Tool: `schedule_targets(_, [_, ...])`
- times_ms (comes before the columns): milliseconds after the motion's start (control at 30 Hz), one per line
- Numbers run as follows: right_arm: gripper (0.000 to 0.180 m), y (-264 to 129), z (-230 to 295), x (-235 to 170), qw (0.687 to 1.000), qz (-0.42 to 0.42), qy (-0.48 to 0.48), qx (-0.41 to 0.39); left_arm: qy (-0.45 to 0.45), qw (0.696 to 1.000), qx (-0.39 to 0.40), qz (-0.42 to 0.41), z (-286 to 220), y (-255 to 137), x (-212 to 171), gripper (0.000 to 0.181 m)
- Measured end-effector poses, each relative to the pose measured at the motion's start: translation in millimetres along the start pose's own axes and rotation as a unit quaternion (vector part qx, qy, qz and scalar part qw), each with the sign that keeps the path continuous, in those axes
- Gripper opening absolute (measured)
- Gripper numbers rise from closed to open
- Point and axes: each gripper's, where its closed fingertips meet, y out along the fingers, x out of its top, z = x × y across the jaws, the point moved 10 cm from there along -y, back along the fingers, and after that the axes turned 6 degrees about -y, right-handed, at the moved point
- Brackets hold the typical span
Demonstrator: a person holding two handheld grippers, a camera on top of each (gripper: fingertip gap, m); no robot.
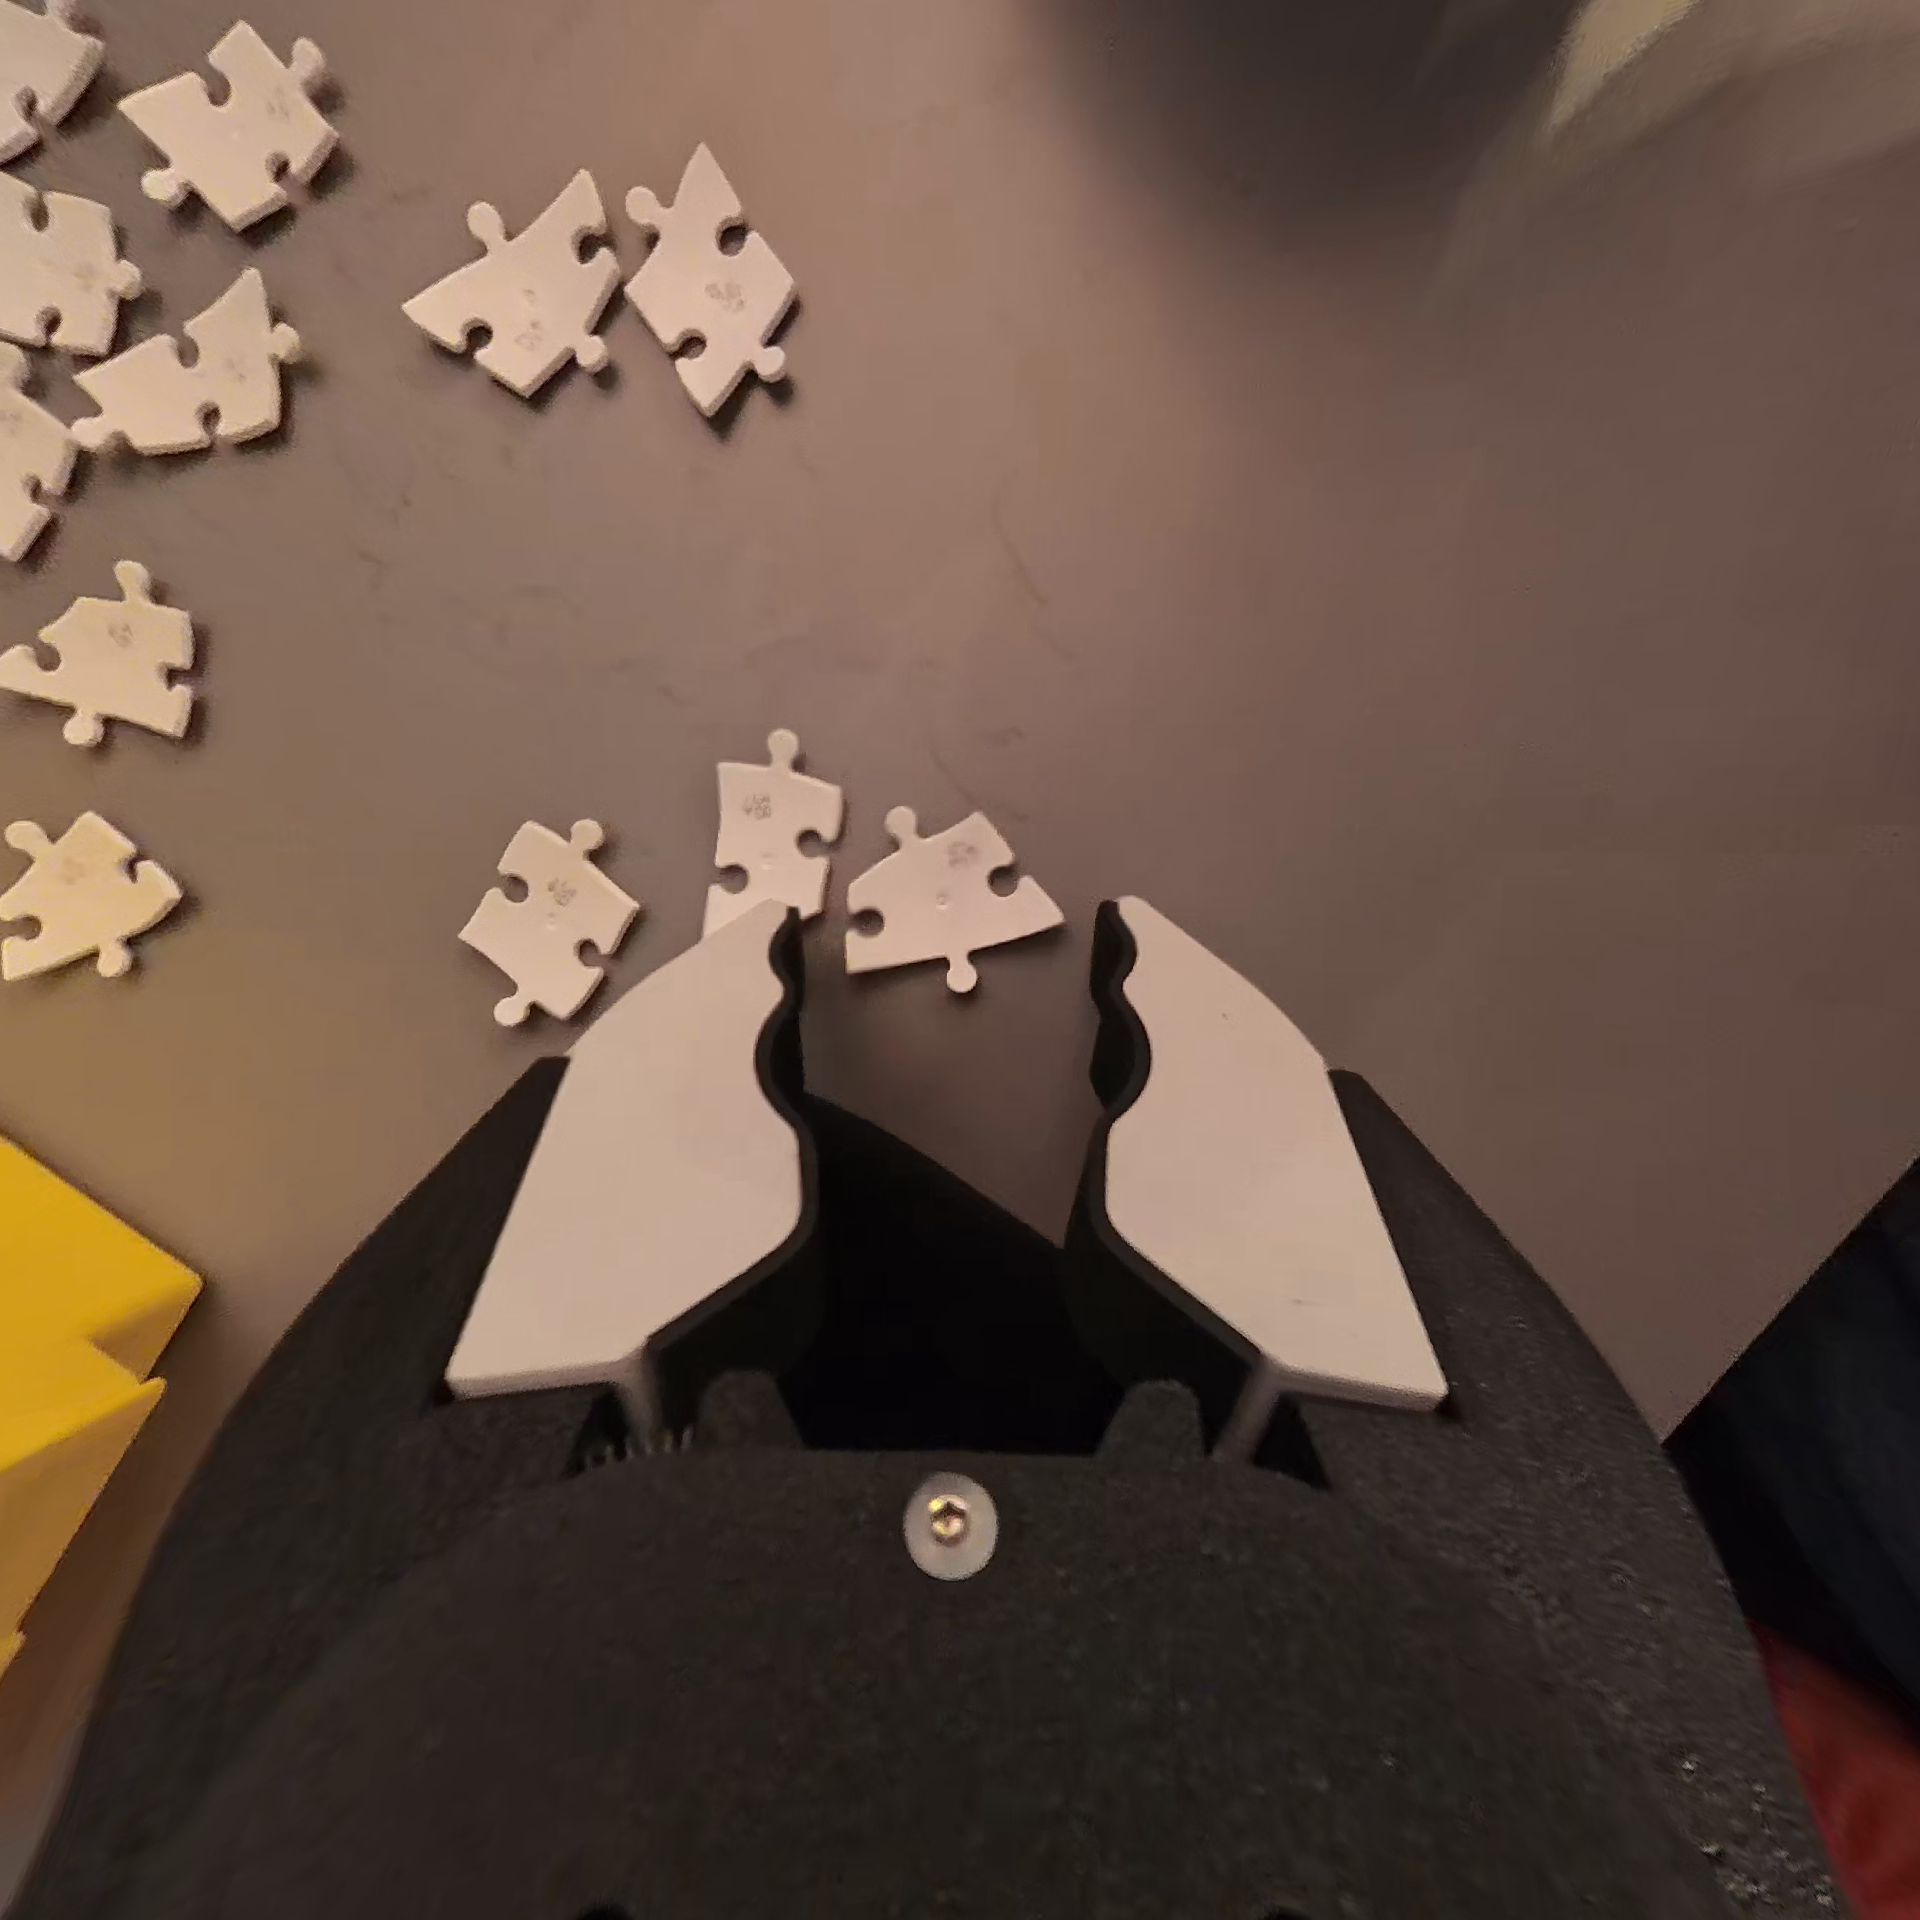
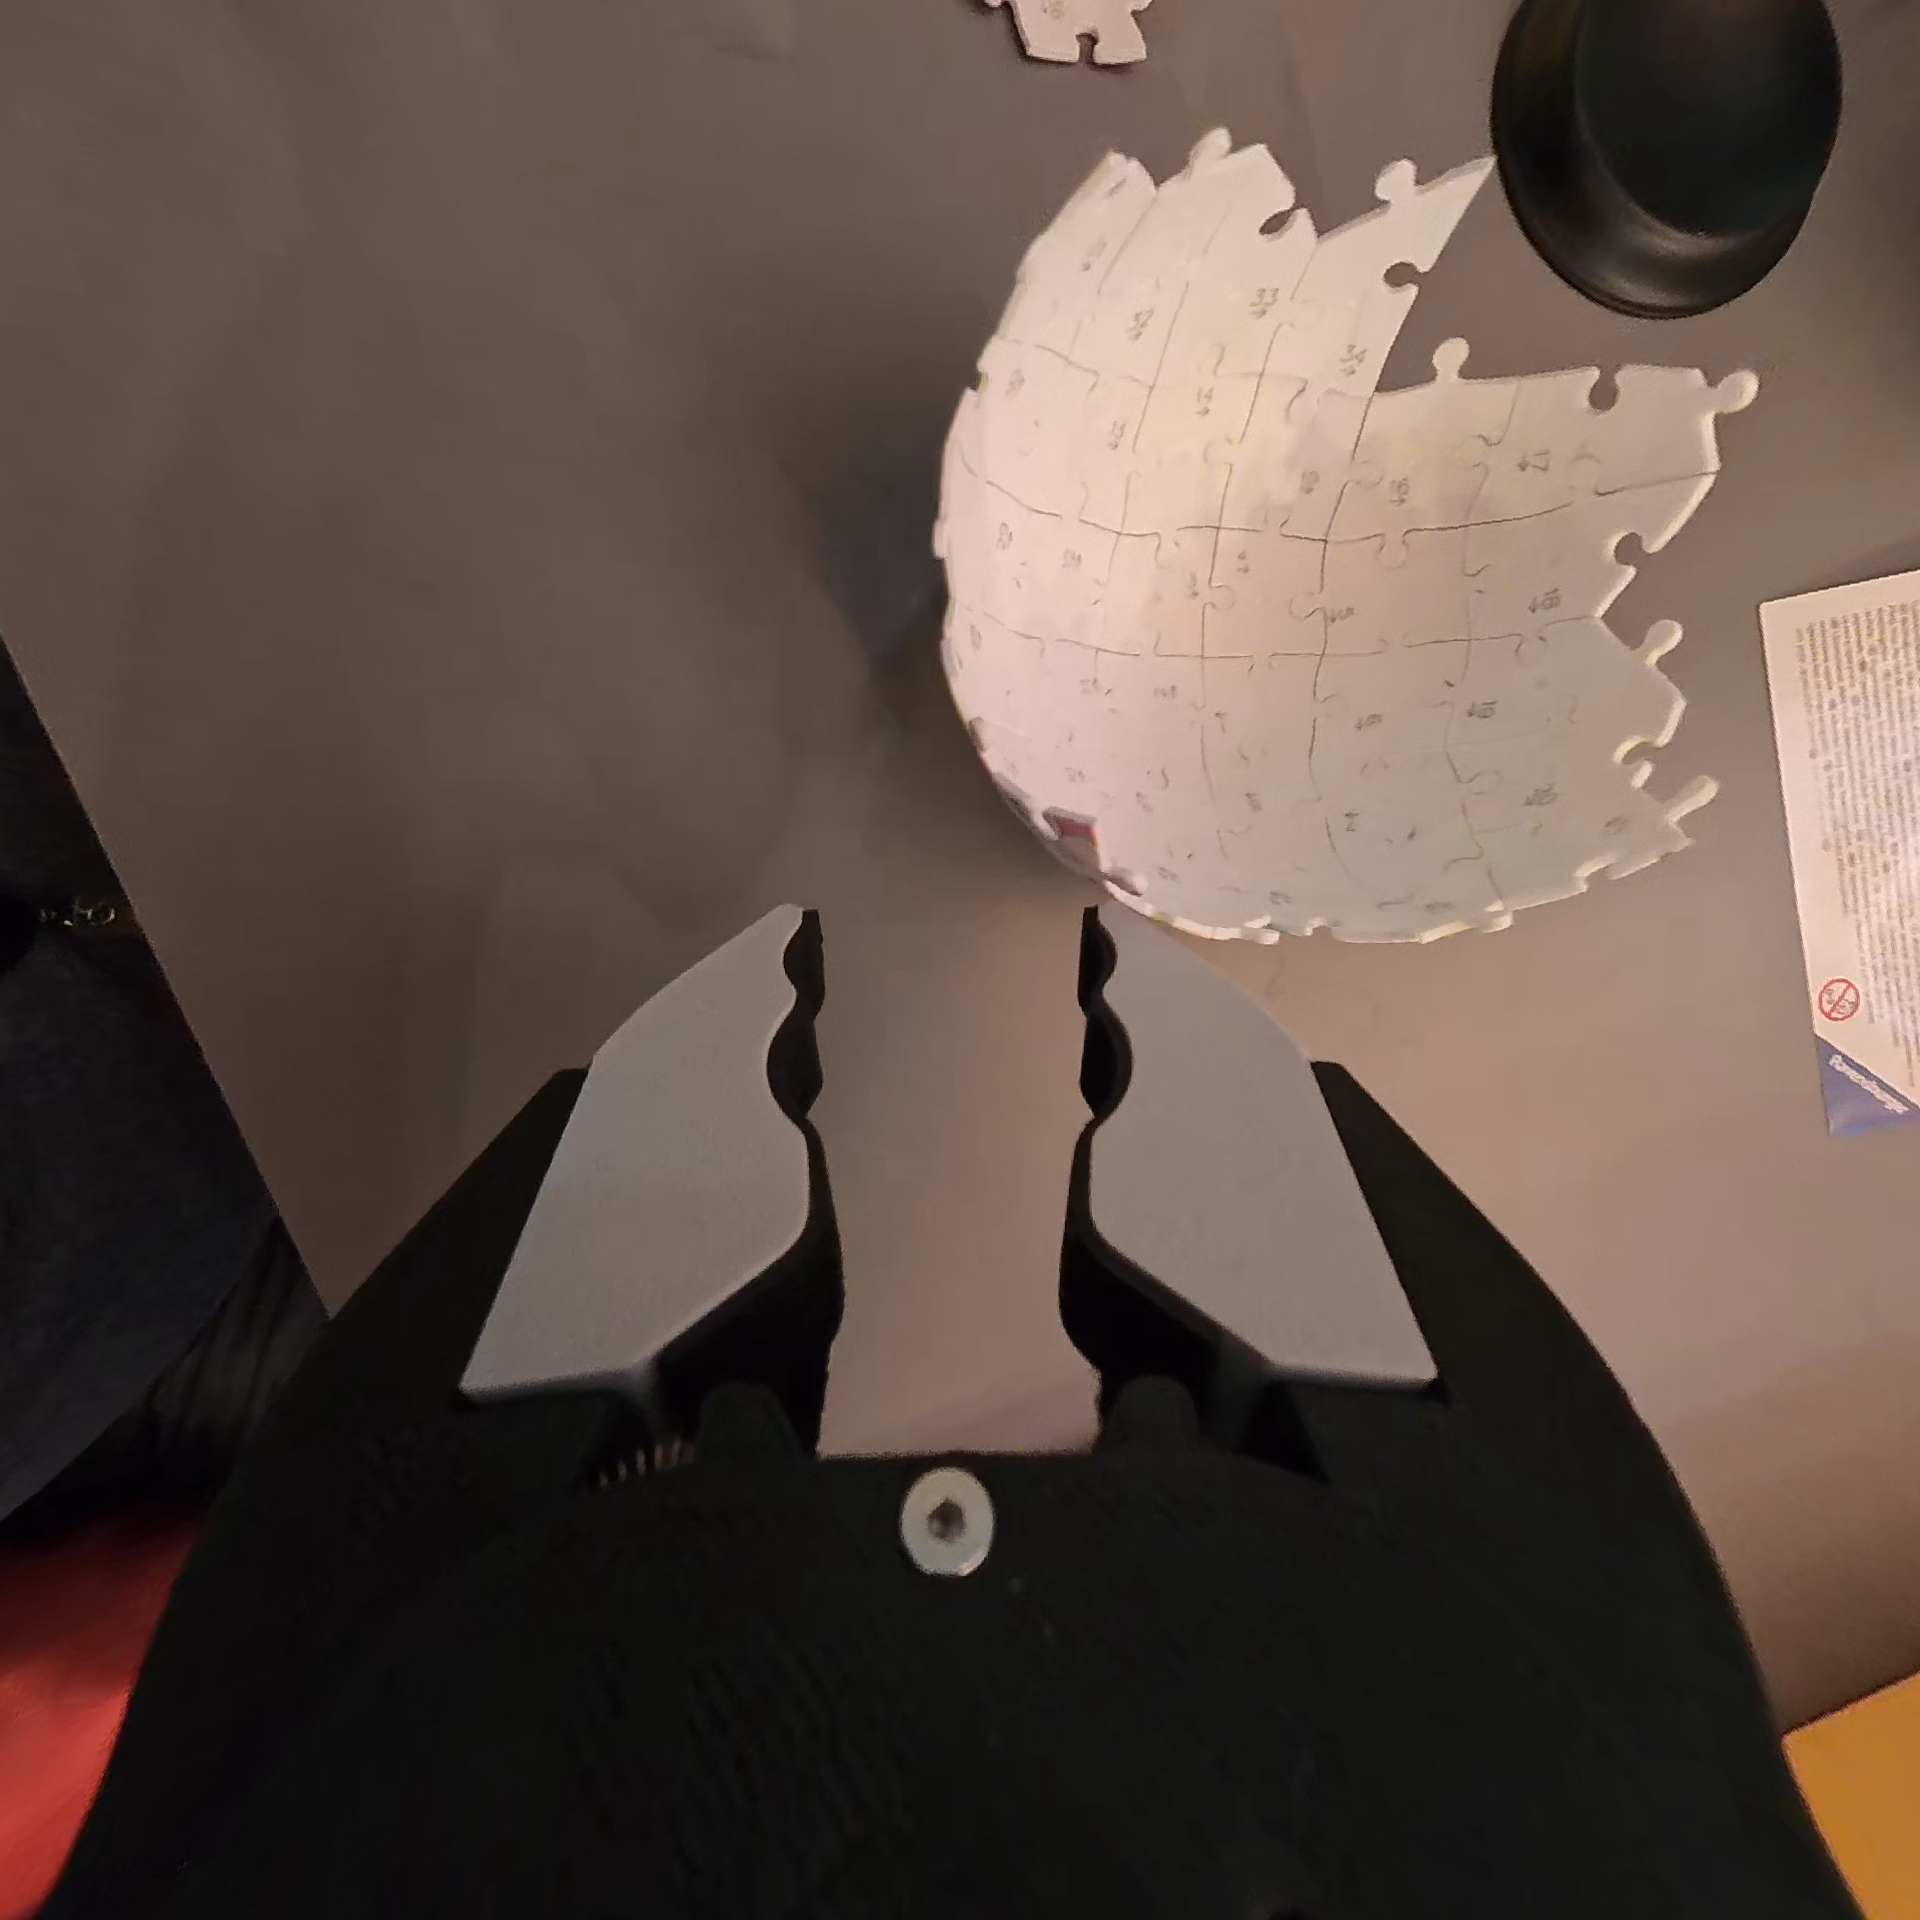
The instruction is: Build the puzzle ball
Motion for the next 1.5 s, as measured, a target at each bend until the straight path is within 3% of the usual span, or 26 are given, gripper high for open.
schedule_targets(267, [0.048, -16.2, 6.8, -6.5, 1.000, -0.009, 0.003, -0.017, 0.000, 1.000, -0.014, -0.004, -1.5, 5.4, 2.8, 0.036])
schedule_targets(467, [0.048, -24.9, 9.3, -9.2, 0.999, -0.017, 0.007, -0.027, 0.010, 1.000, -0.015, -0.003, -2.5, 4.1, 1.7, 0.034])
schedule_targets(533, [0.048, -28.7, 11.1, -8.8, 0.999, -0.024, 0.008, -0.034, 0.020, 1.000, -0.007, -0.012, -3.5, 0.6, 1.9, 0.011])
schedule_targets(800, [0.048, -39.7, 18.2, -5.5, 0.998, -0.062, 0.013, -0.030, 0.005, 1.000, -0.017, -0.016, 0.4, -9.3, -3.0, 0.034])
schedule_targets(1000, [0.048, -35.5, 20.4, -9.3, 0.998, -0.056, 0.014, -0.017, -0.020, 0.999, -0.003, 0.030, 11.9, -6.5, -8.5, 0.054])
schedule_targets(1200, [0.048, -32.6, 22.1, -10.2, 0.999, -0.049, 0.014, -0.013, -0.047, 0.999, -0.013, 0.024, 12.5, 3.0, -0.6, 0.048])
schedule_targets(1333, [0.048, -33.5, 22.4, -10.7, 0.999, -0.048, 0.011, -0.013, -0.029, 0.999, -0.015, 0.021, 9.8, 4.7, 3.1, 0.031])
schedule_targets(1500, [0.048, -34.3, 21.7, -10.4, 0.998, -0.063, 0.015, -0.006, 0.000, 1.000, -0.010, 0.016, 4.3, 3.8, 1.8, 0.023])
